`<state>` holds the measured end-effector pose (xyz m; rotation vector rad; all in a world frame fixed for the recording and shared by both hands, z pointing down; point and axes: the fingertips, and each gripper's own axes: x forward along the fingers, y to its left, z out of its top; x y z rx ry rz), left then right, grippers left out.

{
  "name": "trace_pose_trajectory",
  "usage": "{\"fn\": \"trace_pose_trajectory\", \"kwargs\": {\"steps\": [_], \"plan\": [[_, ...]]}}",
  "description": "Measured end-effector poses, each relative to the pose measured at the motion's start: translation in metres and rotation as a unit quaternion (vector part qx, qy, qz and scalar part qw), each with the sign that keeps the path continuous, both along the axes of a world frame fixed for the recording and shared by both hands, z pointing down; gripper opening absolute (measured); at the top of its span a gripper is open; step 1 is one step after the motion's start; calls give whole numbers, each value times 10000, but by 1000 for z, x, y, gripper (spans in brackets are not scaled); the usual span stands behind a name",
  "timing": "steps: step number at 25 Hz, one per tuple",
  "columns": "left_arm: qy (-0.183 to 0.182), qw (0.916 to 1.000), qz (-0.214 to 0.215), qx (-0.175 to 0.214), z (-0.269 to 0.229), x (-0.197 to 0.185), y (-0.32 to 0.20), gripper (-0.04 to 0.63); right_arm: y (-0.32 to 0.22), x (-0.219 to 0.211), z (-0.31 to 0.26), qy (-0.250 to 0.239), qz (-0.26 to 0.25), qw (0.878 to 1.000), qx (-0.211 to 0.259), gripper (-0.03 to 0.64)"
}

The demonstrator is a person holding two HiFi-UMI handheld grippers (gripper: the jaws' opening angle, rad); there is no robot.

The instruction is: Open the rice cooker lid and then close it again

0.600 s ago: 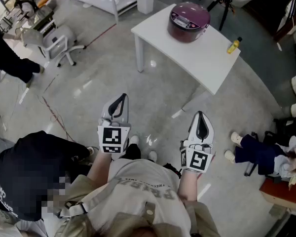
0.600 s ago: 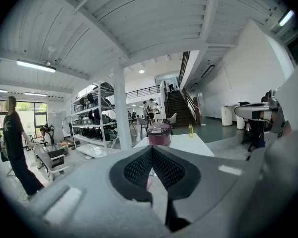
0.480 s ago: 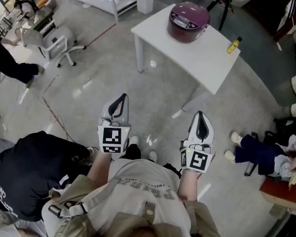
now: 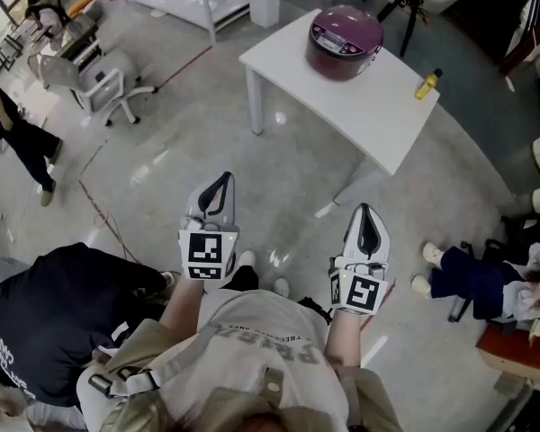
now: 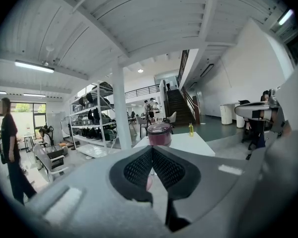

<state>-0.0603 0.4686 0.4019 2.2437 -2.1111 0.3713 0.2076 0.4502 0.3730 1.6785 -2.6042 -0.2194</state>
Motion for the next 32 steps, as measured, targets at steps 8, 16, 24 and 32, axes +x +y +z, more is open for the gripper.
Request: {"fn": "trace_pose_trajectory", "kwargs": {"steps": [8, 16, 24, 32], "plan": [[1, 10000, 54, 19, -1, -14, -13, 9, -10, -4, 2, -624, 65, 9979, -144, 2], [34, 9996, 269, 62, -8, -37, -34, 216, -24, -21, 0, -889, -52, 9958, -219, 214], [-122, 9983, 566, -25, -6, -57, -64, 290, -44, -43, 3, -968, 40, 9949, -278, 250], [-191, 9958, 894, -59, -4, -78, -92, 290, -61, -50, 7, -1080, 439, 9927, -297, 250]]}}
